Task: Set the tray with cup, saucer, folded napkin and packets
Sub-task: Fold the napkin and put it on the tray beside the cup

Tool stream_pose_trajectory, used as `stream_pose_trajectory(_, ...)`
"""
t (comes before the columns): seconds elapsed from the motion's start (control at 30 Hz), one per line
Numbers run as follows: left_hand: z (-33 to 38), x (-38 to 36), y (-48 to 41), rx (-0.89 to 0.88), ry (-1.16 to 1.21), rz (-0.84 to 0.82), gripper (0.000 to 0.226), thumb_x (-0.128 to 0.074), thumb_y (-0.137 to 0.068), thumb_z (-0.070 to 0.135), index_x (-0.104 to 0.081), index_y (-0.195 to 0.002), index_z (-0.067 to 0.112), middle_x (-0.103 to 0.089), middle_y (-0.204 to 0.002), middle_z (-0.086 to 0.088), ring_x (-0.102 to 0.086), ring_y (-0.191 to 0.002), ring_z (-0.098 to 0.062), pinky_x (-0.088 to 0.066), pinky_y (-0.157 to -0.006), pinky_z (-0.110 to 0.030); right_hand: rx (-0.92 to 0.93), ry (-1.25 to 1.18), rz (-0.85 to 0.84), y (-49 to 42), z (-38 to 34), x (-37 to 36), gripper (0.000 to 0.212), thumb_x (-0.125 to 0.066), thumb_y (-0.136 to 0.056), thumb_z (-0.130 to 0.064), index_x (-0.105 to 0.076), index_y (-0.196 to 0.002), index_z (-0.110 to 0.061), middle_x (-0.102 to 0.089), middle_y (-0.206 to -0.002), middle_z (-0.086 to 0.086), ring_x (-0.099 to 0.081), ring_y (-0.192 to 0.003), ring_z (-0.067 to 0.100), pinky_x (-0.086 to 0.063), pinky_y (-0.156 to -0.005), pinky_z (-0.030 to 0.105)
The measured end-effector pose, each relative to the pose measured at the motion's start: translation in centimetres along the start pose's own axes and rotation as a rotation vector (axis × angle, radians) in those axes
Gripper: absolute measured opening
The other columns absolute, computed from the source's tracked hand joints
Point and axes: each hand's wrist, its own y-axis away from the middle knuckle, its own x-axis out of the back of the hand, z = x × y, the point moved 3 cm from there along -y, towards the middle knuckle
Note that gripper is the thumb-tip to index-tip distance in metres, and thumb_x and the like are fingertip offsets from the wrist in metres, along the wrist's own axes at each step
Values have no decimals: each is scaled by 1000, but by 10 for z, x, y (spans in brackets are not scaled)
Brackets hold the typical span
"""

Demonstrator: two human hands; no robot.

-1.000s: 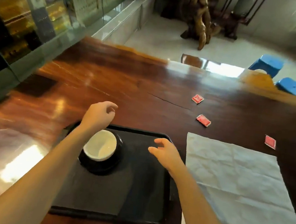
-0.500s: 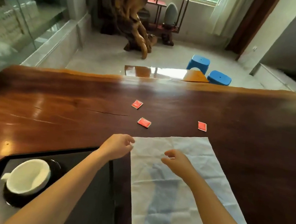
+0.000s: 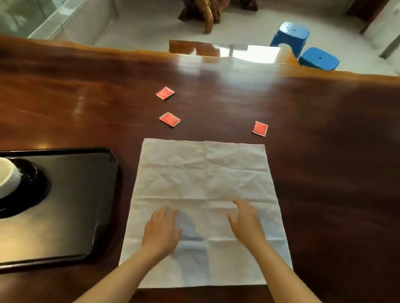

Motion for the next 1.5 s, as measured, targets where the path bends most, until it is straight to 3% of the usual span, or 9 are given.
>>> stream_pose_trajectory(0.2,-18,-23,6,-101,-190,63,60,-42,-94,38,-20,-147,23,-9,-158,-6,-11,-145,-23,-13,-115,-36,190,276,-34,3,52,-18,61,-40,-95,-34,-14,-148,-19,-5,-159,-3,1,-145,15,-9,-117,36)
stream_pose_trajectory(0.4,-42,-22,4,-182,-259,45,62,-22,-94,52,2,-146,29,12,-156,7,8,-145,-17,-1,-116,-34,103,265,19,27,98,-18,62,-30,-96,-45,6,-144,-29,6,-157,-9,16,-140,7,6,-117,34)
stream_pose_trajectory(0.63,-23,-23,1,-108,-200,136,61,-30,-95,47,-9,-148,24,-1,-159,-1,1,-146,-20,-2,-116,-40,-45,201,162,32,81,-19,64,-35,-96,-42,-15,-147,-10,-12,-158,7,-4,-146,21,-4,-118,41)
stream_pose_trajectory(0.8,-5,-42,-9,-142,-256,96,63,-23,-95,50,6,-147,29,15,-157,2,16,-143,-18,11,-114,-45,159,295,18,43,52,-58,64,-26,-96,-47,11,-145,-26,17,-155,-5,20,-142,15,17,-114,34)
stream_pose_trajectory(0.97,-17,-41,-21,-320,-328,67,65,-7,-87,62,13,-143,37,21,-153,9,21,-142,-14,17,-113,-40,48,254,123,87,64,-63,62,-35,-97,-41,0,-145,-25,2,-156,-5,5,-144,16,11,-116,33)
stream_pose_trajectory(1.07,-9,-26,-35,-418,-285,21,66,-21,-87,59,-12,-147,32,3,-157,8,2,-146,-16,8,-115,-42,-36,235,129,112,53,-67,61,-38,-95,-40,-11,-147,-20,-10,-157,-1,-8,-145,19,0,-117,34)
stream_pose_trajectory(1.2,13,-11,-37,-366,-163,270,42,-46,-92,23,-45,-134,14,-39,-147,-10,-36,-135,-29,-18,-113,-51,-82,62,197,94,23,-51,47,-43,-94,-32,-38,-137,-13,-40,-145,6,-31,-135,24,-22,-112,38)
stream_pose_trajectory(1.37,39,-35,-45,-231,-166,256,50,-30,-98,32,-19,-147,26,-13,-158,-1,-5,-146,-18,-1,-115,-51,257,212,82,23,-20,-59,52,-31,-98,-28,-18,-147,-15,-16,-157,3,-7,-145,19,2,-118,38)
stream_pose_trajectory(1.5,9,-40,-55,-191,-292,248,56,-14,-93,50,-5,-145,32,-5,-157,7,6,-143,-13,4,-116,-46,258,345,36,5,22,-62,58,-26,-96,-44,-4,-147,-26,0,-157,-6,6,-145,16,10,-117,37)
